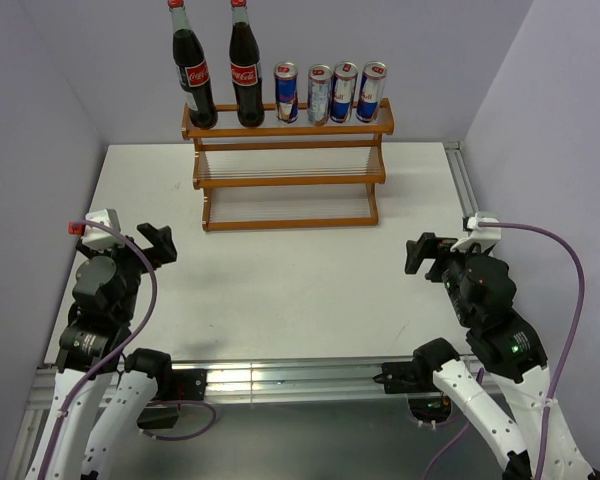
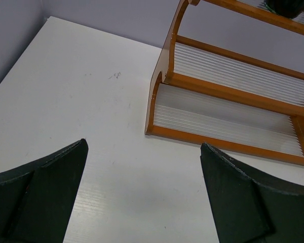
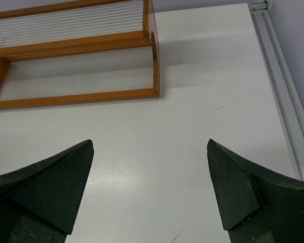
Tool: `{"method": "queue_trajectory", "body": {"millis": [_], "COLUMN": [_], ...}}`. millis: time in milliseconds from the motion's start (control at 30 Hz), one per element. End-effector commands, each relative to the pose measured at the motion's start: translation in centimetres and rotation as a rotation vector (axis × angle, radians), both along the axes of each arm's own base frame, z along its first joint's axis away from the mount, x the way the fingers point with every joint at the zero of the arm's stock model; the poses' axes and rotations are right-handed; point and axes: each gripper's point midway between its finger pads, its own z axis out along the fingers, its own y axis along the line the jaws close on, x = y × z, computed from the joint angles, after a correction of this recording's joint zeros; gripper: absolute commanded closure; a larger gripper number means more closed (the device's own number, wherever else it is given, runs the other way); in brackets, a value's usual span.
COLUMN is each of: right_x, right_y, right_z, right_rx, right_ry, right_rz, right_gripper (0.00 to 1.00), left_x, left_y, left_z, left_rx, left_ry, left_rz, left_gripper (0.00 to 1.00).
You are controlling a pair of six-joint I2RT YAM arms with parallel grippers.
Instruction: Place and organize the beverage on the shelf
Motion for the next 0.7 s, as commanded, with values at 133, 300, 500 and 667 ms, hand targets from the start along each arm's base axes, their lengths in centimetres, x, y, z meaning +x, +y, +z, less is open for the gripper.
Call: {"method": "queue_trajectory", "body": {"millis": [133, 300, 500, 667], "right_x": [0.97, 1.16, 1.36, 1.36], "right_y": [0.30, 0.62, 0.73, 0.71], "right_z": [0.29, 0.30, -0.14, -0.14], "right_rx": [0.021, 0.030, 0.024, 0.026], "right_ry": [-0.011, -0.017, -0.007, -0.007], "right_rz": [-0.017, -0.006, -0.004, -0.006], "right_gripper": [0.00, 0.00, 0.00, 0.00], "left_x": [0.59, 0.57, 0.55, 0.55], "left_y": [-0.28, -0.17, -0.10, -0.23], "left_z": [1.08, 0.94, 1.01, 1.04], "left_rx": [0.006, 0.007, 0.008, 0.008], "left_ry": [-0.034, -0.032, -0.035, -0.038], "left_rz": [-0.015, -0.009, -0.006, -0.013], "left_gripper": [0.00, 0.01, 0.00, 0.00]}}
